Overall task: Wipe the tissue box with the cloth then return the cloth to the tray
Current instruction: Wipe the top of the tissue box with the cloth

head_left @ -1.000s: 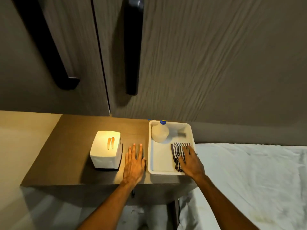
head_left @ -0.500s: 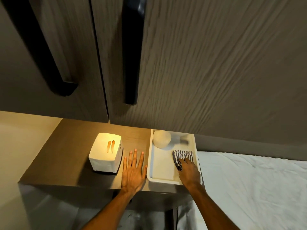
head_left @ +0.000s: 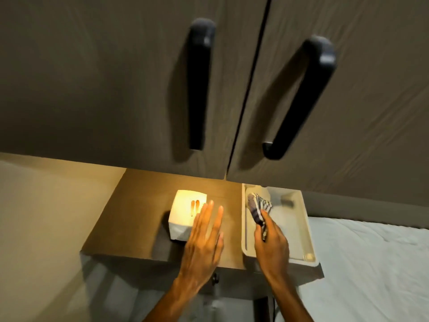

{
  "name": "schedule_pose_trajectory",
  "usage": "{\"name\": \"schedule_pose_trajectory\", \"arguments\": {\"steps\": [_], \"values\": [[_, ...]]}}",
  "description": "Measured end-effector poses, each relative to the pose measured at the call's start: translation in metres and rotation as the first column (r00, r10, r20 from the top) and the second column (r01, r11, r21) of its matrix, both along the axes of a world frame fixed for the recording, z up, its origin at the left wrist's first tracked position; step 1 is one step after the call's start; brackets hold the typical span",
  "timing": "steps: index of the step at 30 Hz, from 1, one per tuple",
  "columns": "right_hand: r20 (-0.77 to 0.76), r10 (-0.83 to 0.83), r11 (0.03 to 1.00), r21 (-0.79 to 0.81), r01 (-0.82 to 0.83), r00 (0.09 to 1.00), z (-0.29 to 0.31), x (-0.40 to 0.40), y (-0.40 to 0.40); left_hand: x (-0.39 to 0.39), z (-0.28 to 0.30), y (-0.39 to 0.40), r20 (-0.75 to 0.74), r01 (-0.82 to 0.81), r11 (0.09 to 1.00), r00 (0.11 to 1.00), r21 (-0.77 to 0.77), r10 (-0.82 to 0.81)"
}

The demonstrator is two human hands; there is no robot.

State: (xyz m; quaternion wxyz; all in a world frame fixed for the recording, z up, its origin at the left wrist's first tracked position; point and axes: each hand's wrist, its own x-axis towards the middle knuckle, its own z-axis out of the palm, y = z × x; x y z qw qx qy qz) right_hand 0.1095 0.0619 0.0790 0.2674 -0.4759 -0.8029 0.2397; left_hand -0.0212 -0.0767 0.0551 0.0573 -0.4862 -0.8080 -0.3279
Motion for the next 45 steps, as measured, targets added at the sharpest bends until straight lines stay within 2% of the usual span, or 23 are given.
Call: {"name": "schedule_pose_trajectory", "arguments": {"steps": [4, 6, 9, 11, 13, 16, 18, 20, 22, 24, 26, 29, 31, 34, 37, 40, 43, 45], "values": [[-0.113, 0.129, 0.991, -0.011, -0.131, 0.985, 0.029, -0.071, -0.057, -0.082, 0.035, -0.019, -0.047, -0.110, 0.991, 0.993, -0.075, 0.107], [-0.128, 0.194, 0.980, -0.011, -0.197, 0.972, 0.037, -0.100, -0.081, -0.119, 0.029, -0.020, 0.034, -0.069, 0.986, 0.997, -0.154, 0.075], [-0.042, 0.245, 0.970, 0.009, -0.245, 0.969, 0.030, -0.122, -0.109, -0.150, 0.007, -0.019, 0.217, 0.093, 0.948, 0.976, -0.303, -0.026], [0.062, 0.222, 0.974, 0.033, -0.225, 0.973, 0.016, -0.128, -0.125, -0.155, -0.003, -0.021, 0.329, 0.176, 0.953, 0.940, -0.248, -0.088], [0.118, 0.206, 0.973, 0.081, -0.216, 0.972, 0.006, -0.130, -0.135, -0.152, -0.009, -0.024, 0.411, 0.179, 0.973, 0.905, -0.145, -0.105], [0.175, 0.197, 0.966, 0.133, -0.222, 0.965, -0.005, -0.137, -0.129, -0.149, -0.011, -0.026, 0.466, 0.172, 0.978, 0.880, -0.121, -0.097], [0.187, 0.253, 0.953, 0.119, -0.278, 0.949, -0.009, -0.142, -0.118, -0.150, -0.015, -0.027, 0.394, 0.196, 0.967, 0.911, -0.164, -0.118], [0.189, 0.336, 0.932, 0.078, -0.355, 0.923, -0.011, -0.149, -0.101, -0.152, -0.019, -0.030, 0.174, 0.205, 0.949, 0.971, -0.239, -0.166], [0.179, 0.377, 0.923, 0.009, -0.385, 0.909, -0.011, -0.155, -0.081, -0.152, -0.024, -0.030, 0.089, 0.206, 0.938, 0.978, -0.279, -0.189], [0.096, 0.361, 0.932, -0.083, -0.354, 0.928, -0.006, -0.161, -0.069, -0.150, -0.024, -0.029, 0.113, 0.150, 0.935, 0.986, -0.322, -0.120], [-0.031, 0.295, 0.945, -0.138, -0.297, 0.955, -0.003, -0.162, -0.070, -0.148, -0.022, -0.025, 0.183, 0.119, 0.946, 0.981, -0.301, -0.065], [-0.119, 0.186, 0.966, -0.160, -0.203, 0.975, -0.008, -0.149, -0.100, -0.145, -0.021, -0.026, 0.111, 0.091, 0.949, 0.992, -0.301, -0.060], [-0.049, 0.213, 0.972, -0.090, -0.217, 0.976, -0.014, -0.140, -0.121, -0.144, -0.021, -0.026, 0.100, 0.095, 0.937, 0.993, -0.337, -0.064], [0.200, 0.316, 0.946, 0.009, -0.324, 0.927, -0.013, -0.145, -0.119, -0.146, -0.023, -0.027, 0.096, 0.109, 0.929, 0.992, -0.353, -0.081], [0.255, 0.389, 0.918, -0.025, -0.396, 0.885, 0.005, -0.161, -0.086, -0.145, -0.020, -0.026, 0.055, 0.119, 0.935, 0.993, -0.335, -0.107], [0.135, 0.334, 0.940, -0.116, -0.320, 0.933, 0.016, -0.171, -0.067, -0.139, -0.016, -0.025, 0.046, 0.072, 0.955, 0.997, -0.289, -0.061], [-0.089, 0.120, 0.962, -0.235, -0.138, 0.989, 0.011, -0.164, -0.086, -0.139, -0.019, -0.024, 0.055, 0.067, 0.948, 0.997, -0.310, -0.052], [-0.084, 0.133, 0.975, -0.170, -0.146, 0.988, 0.005, -0.152, -0.108, -0.141, -0.021, -0.024, 0.054, 0.064, 0.940, 0.997, -0.336, -0.048]]}}
